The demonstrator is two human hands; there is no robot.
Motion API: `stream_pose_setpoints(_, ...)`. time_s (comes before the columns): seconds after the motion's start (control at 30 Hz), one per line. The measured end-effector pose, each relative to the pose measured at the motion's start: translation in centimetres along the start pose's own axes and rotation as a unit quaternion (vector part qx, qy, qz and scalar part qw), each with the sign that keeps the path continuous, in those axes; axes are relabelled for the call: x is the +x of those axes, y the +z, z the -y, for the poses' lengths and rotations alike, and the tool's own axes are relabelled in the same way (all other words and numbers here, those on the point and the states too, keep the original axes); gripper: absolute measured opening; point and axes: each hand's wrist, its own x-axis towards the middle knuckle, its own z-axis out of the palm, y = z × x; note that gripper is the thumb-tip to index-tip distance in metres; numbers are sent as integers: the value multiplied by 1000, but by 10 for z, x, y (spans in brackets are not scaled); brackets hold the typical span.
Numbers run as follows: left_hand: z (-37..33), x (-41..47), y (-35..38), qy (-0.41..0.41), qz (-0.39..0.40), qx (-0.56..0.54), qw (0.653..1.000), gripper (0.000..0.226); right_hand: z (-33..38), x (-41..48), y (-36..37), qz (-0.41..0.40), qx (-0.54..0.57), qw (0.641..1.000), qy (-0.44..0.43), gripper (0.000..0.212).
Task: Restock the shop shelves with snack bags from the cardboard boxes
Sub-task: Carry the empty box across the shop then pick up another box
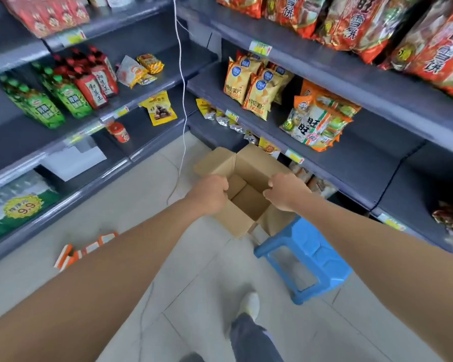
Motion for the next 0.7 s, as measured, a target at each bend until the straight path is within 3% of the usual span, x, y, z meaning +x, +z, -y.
stream_pose_setpoints(0.3, 39, 198, 77, -80, 52, -11, 995, 31, -45, 181, 60, 58, 40, 995, 77, 29)
stream_pose_setpoints(0.4, 62, 257, 117, -91, 82, 1, 992, 13, -61, 235, 102, 69, 58, 990, 111, 32)
stream_pose_setpoints(0.5, 93, 311, 170, -124, 95, -3, 988, 10, -78, 287, 156, 83, 65, 983, 147, 38)
stream_pose_setpoints(0.63, 138, 369, 253, -189, 94, -37, 977, 29, -99, 348, 237, 116, 77, 970, 200, 44)
stream_pose_setpoints(0.7, 154, 392, 290, -229, 79, -72, 967, 9, -112, 376, 278, 126, 93, 960, 232, 48)
